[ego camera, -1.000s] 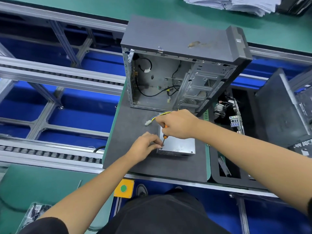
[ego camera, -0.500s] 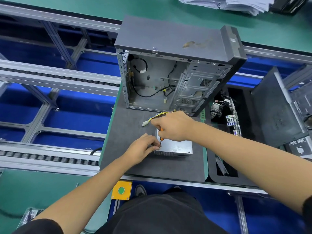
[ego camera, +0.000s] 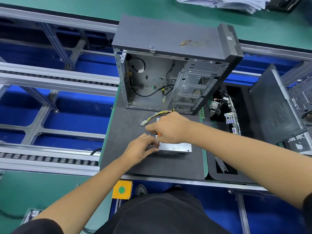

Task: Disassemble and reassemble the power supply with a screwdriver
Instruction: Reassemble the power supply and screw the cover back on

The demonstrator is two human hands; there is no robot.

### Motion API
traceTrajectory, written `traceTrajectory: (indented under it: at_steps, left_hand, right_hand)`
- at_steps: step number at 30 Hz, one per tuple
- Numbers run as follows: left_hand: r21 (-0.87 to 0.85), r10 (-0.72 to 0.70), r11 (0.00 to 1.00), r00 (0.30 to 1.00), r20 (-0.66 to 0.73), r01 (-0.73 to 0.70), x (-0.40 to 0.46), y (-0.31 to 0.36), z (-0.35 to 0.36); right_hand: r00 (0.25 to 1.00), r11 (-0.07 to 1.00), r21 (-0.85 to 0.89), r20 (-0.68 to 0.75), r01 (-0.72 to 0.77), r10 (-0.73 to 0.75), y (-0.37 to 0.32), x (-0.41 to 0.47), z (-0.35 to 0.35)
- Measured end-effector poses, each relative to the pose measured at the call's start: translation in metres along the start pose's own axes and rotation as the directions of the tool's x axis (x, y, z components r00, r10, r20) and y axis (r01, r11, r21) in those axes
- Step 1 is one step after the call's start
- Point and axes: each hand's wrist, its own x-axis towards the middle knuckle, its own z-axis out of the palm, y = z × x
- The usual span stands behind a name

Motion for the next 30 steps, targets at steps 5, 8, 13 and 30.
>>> traceTrajectory:
  at_steps: [5, 8, 13, 30]
  left_hand:
    - [0.022, -0.025, 0.999, 0.995, -0.097, 0.028, -0.002, 0.005, 0.003]
    - [-0.038, -0.054, 0.998, 0.99, -0.127, 0.05, -0.004, 0.008, 0.006]
    - [-0.069, -0.161, 0.986, 0.98, -0.114, 0.154, -0.005, 0.008, 0.01]
    - [-0.103, -0.153, 0.986, 0.953, -0.262, 0.13, -0.01, 0.022, 0.017]
  right_hand:
    - [0.989, 0.988, -0.059, 0.05, 0.144, -0.141, -0.002, -0.002, -0.009]
    - [0.977, 0.963, -0.174, 0.082, 0.208, -0.196, 0.0, -0.002, -0.011]
    - [0.893, 0.791, -0.418, 0.162, 0.447, -0.419, -0.005, -0.002, -0.012]
    - [0.987, 0.967, -0.244, 0.159, 0.072, -0.033, -0.024, -0.003, -0.002]
